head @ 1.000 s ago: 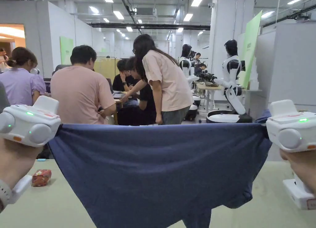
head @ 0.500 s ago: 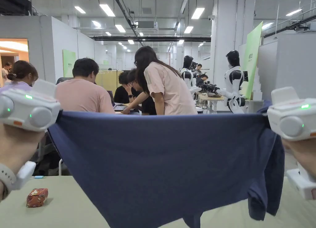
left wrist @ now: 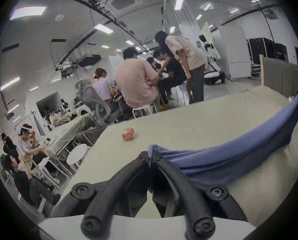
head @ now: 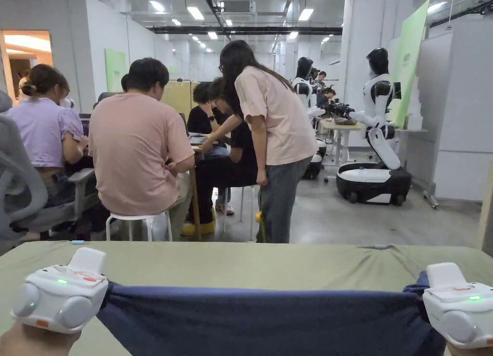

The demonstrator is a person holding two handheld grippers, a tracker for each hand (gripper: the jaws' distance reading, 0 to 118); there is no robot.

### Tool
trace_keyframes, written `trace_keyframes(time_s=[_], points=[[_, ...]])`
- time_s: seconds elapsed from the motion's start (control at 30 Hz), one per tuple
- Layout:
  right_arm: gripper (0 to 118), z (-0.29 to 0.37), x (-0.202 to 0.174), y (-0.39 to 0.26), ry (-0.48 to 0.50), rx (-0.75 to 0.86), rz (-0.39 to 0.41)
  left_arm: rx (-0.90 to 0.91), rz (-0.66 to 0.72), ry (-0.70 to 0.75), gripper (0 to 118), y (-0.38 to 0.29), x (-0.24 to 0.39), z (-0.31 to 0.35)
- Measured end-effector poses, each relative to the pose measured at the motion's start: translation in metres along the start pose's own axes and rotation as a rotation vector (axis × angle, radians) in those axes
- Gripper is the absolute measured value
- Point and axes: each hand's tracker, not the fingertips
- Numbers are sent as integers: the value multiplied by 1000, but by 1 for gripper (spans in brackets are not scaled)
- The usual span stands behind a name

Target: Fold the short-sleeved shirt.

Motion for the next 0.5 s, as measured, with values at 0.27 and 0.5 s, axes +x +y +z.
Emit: trace_keyframes(time_s=[0.27, 0.5], points=[[4, 63, -17, -149, 85, -141, 35, -143, 20, -104, 0, -160, 13, 76], [15, 89, -33, -217, 198, -232, -53, -263, 149, -146, 4, -224, 14, 89]])
